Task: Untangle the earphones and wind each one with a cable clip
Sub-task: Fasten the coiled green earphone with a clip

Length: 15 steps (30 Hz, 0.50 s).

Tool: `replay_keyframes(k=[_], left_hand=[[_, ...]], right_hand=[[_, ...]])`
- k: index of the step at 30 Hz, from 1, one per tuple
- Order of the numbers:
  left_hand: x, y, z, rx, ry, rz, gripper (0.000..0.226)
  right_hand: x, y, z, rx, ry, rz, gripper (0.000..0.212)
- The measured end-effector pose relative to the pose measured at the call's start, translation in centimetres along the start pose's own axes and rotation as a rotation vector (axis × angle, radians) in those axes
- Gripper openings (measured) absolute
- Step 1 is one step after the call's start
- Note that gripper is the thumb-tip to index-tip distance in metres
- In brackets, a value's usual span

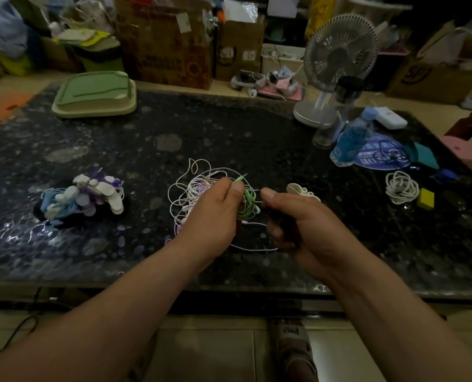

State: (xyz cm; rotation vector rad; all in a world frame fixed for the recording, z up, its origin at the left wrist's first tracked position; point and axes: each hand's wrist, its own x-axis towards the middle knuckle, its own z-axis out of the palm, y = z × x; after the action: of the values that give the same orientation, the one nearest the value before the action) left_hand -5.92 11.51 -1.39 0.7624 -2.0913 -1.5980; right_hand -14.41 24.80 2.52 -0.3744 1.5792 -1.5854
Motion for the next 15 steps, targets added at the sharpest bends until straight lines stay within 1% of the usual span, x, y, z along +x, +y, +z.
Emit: replay_keyframes(k=[1,4,7,9,12,15], left_hand=[[-0.1,0.0,0.0,0.014,0.002,0.008,0.037],[-0.3,-0.1,0.1,0.038,0.004,0.062,0.039],[-0.4,-0.1,0.4,0.046,0.002,0.136,0.036],[-0.5,-0.1,0.6,0.058,0.020,0.176,0.033],[-0.8,-0.4,0.8,0.090,0.048,0.244,0.030],[-0.9,-0.5,1.1,0.091,0.061,0.282,0.029]], right_hand=[[0.1,0.0,0.0,0.025,0.016,0.025,0.033],[0.6,0.2,0.2,0.115,0.067,0.104,0.026],[1.0,0.6,0.6,0.142,0.120,0.166,0.021],[1.3,0.9,0.9,0.164,0.149,0.189,0.017],[1.5,1.0,1.3,0.209,0.198,0.203,0.023],[1.4,1.0,1.7,0.263,0.216,0.211,0.017]])
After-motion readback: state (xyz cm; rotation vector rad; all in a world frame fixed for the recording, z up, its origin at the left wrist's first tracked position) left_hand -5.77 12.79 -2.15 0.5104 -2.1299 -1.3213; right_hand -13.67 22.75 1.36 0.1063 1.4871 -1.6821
